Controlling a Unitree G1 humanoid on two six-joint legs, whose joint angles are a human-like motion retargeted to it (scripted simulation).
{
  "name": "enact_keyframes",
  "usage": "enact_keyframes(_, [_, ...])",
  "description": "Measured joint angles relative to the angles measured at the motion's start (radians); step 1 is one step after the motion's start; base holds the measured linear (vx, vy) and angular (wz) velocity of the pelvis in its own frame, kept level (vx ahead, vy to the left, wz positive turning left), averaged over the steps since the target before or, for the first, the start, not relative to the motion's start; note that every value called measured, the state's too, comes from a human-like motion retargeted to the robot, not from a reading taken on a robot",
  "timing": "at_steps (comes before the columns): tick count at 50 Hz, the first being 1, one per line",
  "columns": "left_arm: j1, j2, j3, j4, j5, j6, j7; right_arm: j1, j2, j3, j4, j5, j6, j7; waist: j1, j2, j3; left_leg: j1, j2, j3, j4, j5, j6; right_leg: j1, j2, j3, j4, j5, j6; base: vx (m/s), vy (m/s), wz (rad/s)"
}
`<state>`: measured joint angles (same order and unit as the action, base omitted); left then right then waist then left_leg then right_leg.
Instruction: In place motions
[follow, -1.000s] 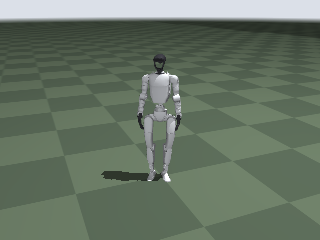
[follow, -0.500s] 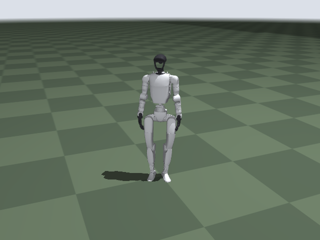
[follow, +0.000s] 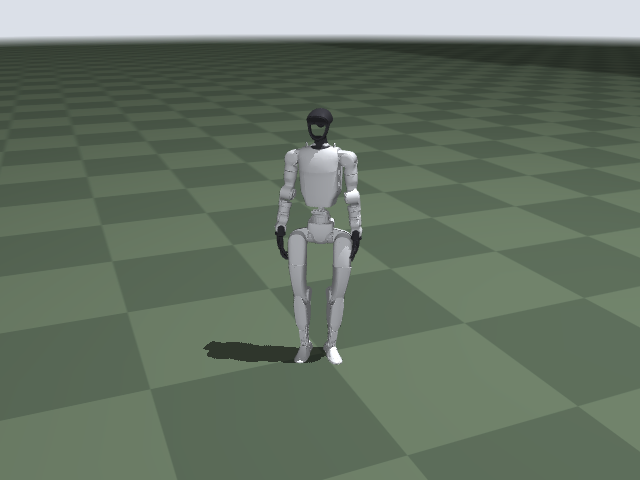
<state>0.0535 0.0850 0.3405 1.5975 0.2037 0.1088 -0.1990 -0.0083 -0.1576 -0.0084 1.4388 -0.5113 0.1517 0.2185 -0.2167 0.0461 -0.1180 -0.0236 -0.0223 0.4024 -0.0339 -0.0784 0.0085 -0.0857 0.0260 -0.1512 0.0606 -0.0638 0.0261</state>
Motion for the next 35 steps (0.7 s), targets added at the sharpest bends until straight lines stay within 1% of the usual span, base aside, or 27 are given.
enact_keyframes(14, [-0.008, -0.003, -0.017, -0.014, -0.005, 0.001, -0.003, 0.019, -0.020, -0.012, 0.042, 0.007, 0.010, -0.035, -0.027, 0.019, -0.003, 0.004, 0.039, 0.013, 0.039, -0.034, -0.022, 0.005, 0.030, 0.010, -0.001, -0.019, -0.006, -0.07, 0.02, -0.06])
enact_keyframes(20, [0.000, 0.000, -0.023, -0.044, -0.007, -0.001, -0.005, 0.013, -0.018, 0.005, 0.094, 0.007, 0.011, -0.081, -0.019, 0.017, -0.003, -0.016, 0.068, 0.013, 0.125, -0.068, -0.035, 0.018, 0.034, 0.009, -0.001, -0.034, -0.008, -0.06, 0.04, 0.02])
enact_keyframes(23, [0.008, 0.000, -0.023, -0.054, -0.012, -0.005, 0.003, -0.004, -0.015, 0.044, 0.127, 0.013, 0.013, -0.104, -0.008, 0.009, -0.002, -0.046, 0.083, 0.013, 0.203, -0.072, -0.029, 0.024, 0.025, 0.011, -0.001, -0.044, -0.007, -0.09, 0.04, 0.08])
enact_keyframes(25, [0.013, 0.001, -0.025, -0.055, -0.018, -0.007, 0.009, -0.024, -0.011, 0.083, 0.146, 0.011, 0.013, -0.116, 0.001, -0.002, 0.004, -0.074, 0.096, 0.013, 0.280, -0.049, -0.021, 0.030, 0.013, 0.009, 0.001, -0.050, -0.005, -0.10, 0.04, 0.12])
enact_keyframes(28, [0.008, 0.005, -0.012, -0.054, -0.026, -0.005, 0.014, -0.081, 0.004, 0.140, 0.158, 0.008, 0.012, -0.118, 0.008, -0.026, 0.034, -0.157, 0.139, -0.012, 0.488, 0.064, -0.014, 0.039, -0.014, -0.002, 0.008, -0.060, 0.001, -0.20, 0.04, 0.25])
enact_keyframes(30, [0.002, 0.009, -0.004, -0.056, -0.038, -0.010, 0.023, -0.121, 0.017, 0.160, 0.142, 0.017, 0.002, -0.113, 0.018, -0.045, 0.072, -0.221, 0.168, -0.033, 0.646, 0.156, 0.025, 0.053, -0.029, -0.010, 0.013, -0.069, 0.003, -0.25, 0.02, 0.22])
enact_keyframes(31, [0.002, 0.013, -0.001, -0.057, -0.044, -0.014, 0.027, -0.140, 0.022, 0.168, 0.128, 0.030, -0.008, -0.104, 0.039, -0.062, 0.095, -0.257, 0.183, -0.027, 0.734, 0.183, 0.076, 0.063, -0.039, -0.001, 0.017, -0.071, 0.001, -0.20, 0.00, -0.09])
enact_keyframes(32, [0.003, 0.015, 0.002, -0.057, -0.050, -0.017, 0.031, -0.159, 0.028, 0.175, 0.114, 0.043, -0.017, -0.094, 0.053, -0.074, 0.115, -0.295, 0.188, -0.038, 0.816, 0.199, 0.114, 0.074, -0.045, -0.001, 0.017, -0.072, -0.003, -0.16, -0.01, -0.02])
enact_keyframes(33, [0.006, 0.017, 0.007, -0.055, -0.054, -0.020, 0.034, -0.177, 0.034, 0.182, 0.099, 0.058, -0.025, -0.083, 0.054, -0.077, 0.130, -0.337, 0.175, -0.086, 0.886, 0.190, 0.124, 0.085, -0.044, -0.018, 0.011, -0.071, -0.010, -0.14, 0.00, 0.04])
enact_keyframes(35, [0.014, 0.015, 0.023, -0.046, -0.061, -0.023, 0.039, -0.204, 0.043, 0.187, 0.075, 0.075, -0.036, -0.069, 0.087, -0.099, 0.150, -0.372, 0.198, -0.047, 0.988, 0.147, 0.152, 0.094, -0.056, -0.014, 0.013, -0.068, -0.022, -0.11, 0.01, -0.29])
